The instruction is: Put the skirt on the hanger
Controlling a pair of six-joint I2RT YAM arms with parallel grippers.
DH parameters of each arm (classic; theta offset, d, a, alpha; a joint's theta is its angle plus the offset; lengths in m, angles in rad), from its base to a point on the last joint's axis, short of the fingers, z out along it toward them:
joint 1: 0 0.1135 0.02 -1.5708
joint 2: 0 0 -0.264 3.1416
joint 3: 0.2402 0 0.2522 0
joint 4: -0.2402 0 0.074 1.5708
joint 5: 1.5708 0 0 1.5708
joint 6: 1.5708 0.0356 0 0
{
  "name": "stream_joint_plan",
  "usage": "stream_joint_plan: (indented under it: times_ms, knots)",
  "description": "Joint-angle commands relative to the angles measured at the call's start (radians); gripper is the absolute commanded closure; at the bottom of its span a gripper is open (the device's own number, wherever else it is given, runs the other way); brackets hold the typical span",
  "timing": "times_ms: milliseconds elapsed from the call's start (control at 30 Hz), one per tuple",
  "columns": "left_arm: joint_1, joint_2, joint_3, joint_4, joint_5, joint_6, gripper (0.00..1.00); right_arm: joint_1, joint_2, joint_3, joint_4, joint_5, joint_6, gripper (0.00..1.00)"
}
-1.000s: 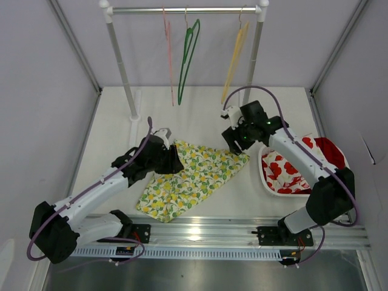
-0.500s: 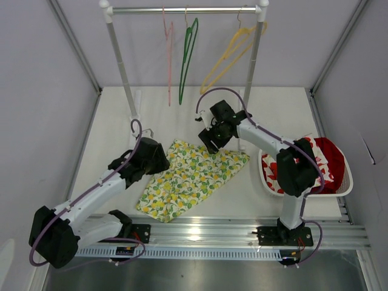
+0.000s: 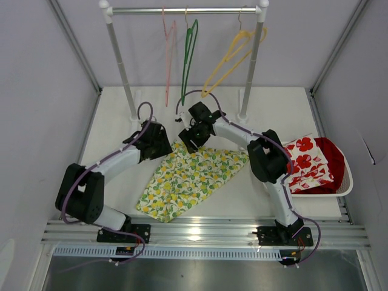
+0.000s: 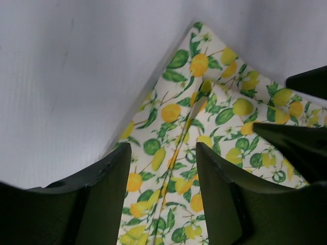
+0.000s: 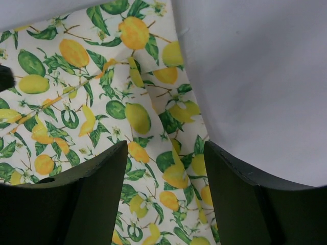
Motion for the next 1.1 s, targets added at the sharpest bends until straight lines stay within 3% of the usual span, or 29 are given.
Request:
stream_joint_plan:
  times_ms: [0, 167, 267, 300, 400, 533, 667, 767, 1067]
  knots:
    - [0.018, 0.062, 0.054, 0.077, 0.076, 0.042, 0.42, 0.036, 0.03, 0.055, 0.023, -0.022, 0.023, 0.32]
    - [0.025, 0.136, 0.091, 0.094, 0.09, 0.039, 0.42, 0.054, 0.055, 0.061, 0.028, -0.016, 0.031, 0.37]
    - [0.029, 0.17, 0.109, 0.104, 0.117, 0.038, 0.43, 0.059, 0.059, 0.061, 0.026, -0.004, 0.038, 0.59]
    - [0.031, 0.177, 0.117, 0.107, 0.125, 0.039, 0.43, 0.059, 0.049, 0.058, 0.019, 0.001, 0.037, 0.72]
    - [0.034, 0.213, 0.135, 0.107, 0.133, 0.041, 0.44, 0.056, 0.015, 0.023, 0.022, 0.024, 0.037, 0.85]
    - [0.035, 0.268, 0.157, 0.097, 0.127, 0.048, 0.51, 0.053, -0.065, -0.042, 0.022, 0.035, 0.038, 0.87]
    - [0.045, 0.335, 0.173, 0.083, 0.125, 0.048, 0.75, 0.039, -0.169, -0.106, -0.03, 0.032, 0.015, 0.91]
    - [0.048, 0.352, 0.181, 0.086, 0.125, 0.038, 0.87, 0.017, -0.253, -0.162, -0.069, -0.02, -0.008, 0.92]
    - [0.098, 0.358, 0.166, 0.066, 0.07, 0.009, 0.94, -0.05, -0.649, -0.466, -0.338, -0.157, -0.233, 0.9]
